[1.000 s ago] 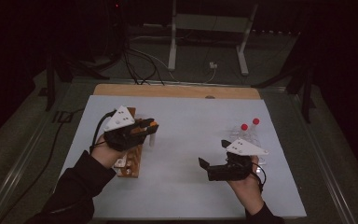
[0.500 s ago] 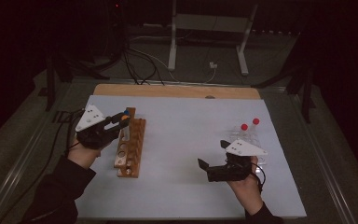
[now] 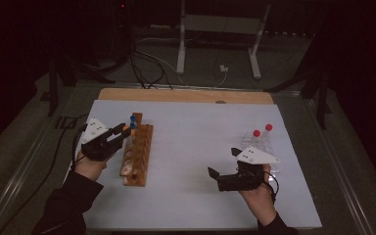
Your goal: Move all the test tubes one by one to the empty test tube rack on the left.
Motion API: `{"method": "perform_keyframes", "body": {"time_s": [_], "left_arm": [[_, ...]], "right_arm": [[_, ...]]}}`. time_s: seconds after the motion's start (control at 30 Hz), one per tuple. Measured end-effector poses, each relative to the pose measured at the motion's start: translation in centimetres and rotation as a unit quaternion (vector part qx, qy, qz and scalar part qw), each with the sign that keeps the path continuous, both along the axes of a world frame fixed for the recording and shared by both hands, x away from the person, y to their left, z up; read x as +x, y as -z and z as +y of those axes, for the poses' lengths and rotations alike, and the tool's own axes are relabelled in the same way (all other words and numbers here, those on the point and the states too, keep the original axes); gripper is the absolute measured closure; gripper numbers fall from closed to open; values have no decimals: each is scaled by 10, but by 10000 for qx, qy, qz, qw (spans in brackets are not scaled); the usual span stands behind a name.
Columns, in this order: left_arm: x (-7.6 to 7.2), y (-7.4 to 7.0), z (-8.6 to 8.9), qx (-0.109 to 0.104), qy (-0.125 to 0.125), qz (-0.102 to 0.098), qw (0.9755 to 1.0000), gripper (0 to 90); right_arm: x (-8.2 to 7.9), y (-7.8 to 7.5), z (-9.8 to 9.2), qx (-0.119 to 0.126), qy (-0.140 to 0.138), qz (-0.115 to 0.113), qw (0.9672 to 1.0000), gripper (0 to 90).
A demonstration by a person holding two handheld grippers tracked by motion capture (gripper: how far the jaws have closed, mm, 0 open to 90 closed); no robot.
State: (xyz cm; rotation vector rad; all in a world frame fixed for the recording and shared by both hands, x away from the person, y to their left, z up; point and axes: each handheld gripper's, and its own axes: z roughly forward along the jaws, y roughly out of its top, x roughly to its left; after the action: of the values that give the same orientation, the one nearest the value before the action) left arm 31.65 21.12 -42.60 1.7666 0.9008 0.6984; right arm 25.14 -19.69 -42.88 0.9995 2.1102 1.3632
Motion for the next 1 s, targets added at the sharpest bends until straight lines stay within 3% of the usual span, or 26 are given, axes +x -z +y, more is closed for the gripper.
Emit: {"method": "perform_keyframes", "body": {"time_s": [0.37, 0.7, 0.87, 1.0], "left_arm": [[4, 22, -2, 75, -47, 287, 9995, 717], [3, 31, -2, 205, -35, 412, 9989, 715], [2, 30, -5, 350, -31, 419, 9985, 713], [2, 29, -4, 335, -20, 463, 9984, 706]], "right_arm": [[0, 0, -2, 14, 8, 0, 10000, 0], [0, 0, -3, 32, 1, 24, 10000, 0], [1, 0, -3, 26, 0, 23, 10000, 0], [0, 0, -3, 35, -5, 14, 10000, 0]]}}
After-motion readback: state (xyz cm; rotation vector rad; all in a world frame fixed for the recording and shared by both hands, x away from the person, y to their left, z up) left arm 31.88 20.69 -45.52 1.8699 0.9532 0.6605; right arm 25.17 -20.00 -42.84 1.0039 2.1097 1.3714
